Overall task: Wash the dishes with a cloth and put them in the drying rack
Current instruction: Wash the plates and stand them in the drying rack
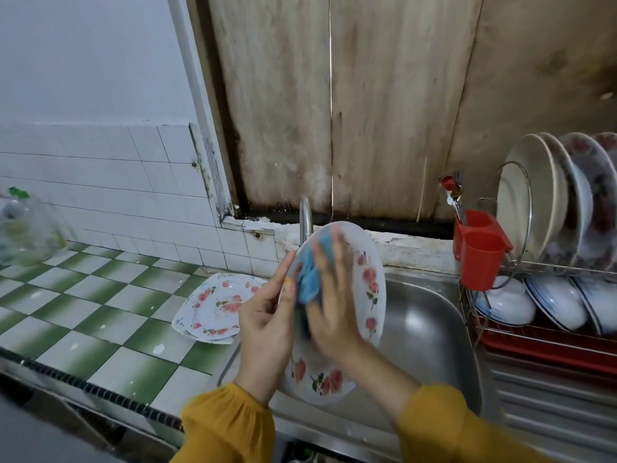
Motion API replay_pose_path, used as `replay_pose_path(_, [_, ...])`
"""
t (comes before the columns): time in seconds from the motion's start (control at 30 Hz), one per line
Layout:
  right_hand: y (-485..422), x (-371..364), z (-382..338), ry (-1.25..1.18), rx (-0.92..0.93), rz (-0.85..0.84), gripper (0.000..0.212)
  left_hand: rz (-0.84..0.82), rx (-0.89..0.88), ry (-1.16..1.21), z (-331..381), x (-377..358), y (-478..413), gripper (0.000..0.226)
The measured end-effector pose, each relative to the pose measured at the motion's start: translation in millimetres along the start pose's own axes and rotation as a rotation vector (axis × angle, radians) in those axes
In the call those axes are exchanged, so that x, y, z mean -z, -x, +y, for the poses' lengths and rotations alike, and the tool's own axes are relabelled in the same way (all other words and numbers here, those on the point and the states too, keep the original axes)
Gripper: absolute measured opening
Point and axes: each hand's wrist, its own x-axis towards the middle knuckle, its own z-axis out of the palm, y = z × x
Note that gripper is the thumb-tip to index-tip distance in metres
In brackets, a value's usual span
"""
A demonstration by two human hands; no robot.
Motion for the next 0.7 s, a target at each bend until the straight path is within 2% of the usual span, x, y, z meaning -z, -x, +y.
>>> replay_pose_path(0.07, [43,-2,4,0.064,0.215,-0.215,0.054,0.06,0.026,0.057,0,7,-1,0.035])
replay_pose_path(0.13, [67,3,28,0.19,0.275,-0.294,0.058,0.11,0.03,0.086,1,15,-2,0.039])
replay_pose_path(0.2, [64,9,53,0.272,0.124,-0.238,0.065,0.134,0.038,0.095,5,20,-3,0.042])
replay_pose_path(0.3, [26,16,68,0.249,-0.271,-0.057,0.065,0.1,0.05,0.1,7,21,-2,0.036])
replay_pose_path(0.37, [-4,15,56,0.201,-0.352,0.072,0.064,0.045,0.042,0.069,5,17,2,0.034])
replay_pose_path(0.4, [-11,11,43,0.156,-0.326,0.094,0.065,0.024,0.035,0.046,4,13,4,0.035])
replay_pose_path(0.47, [-5,2,11,0.079,-0.167,0.03,0.063,0.02,0.008,0.006,3,9,6,0.037])
replay_pose_path(0.53, [25,-5,-5,0.05,0.096,-0.134,0.059,0.067,-0.017,0.018,4,11,4,0.039])
replay_pose_path(0.6, [52,-2,6,0.13,0.287,-0.281,0.058,0.114,-0.012,0.082,9,18,1,0.043])
replay_pose_path(0.63, [57,1,17,0.178,0.295,-0.28,0.059,0.13,-0.013,0.098,11,22,0,0.045])
replay_pose_path(0.7, [48,6,39,0.222,0.112,-0.168,0.066,0.137,-0.021,0.105,16,25,0,0.042])
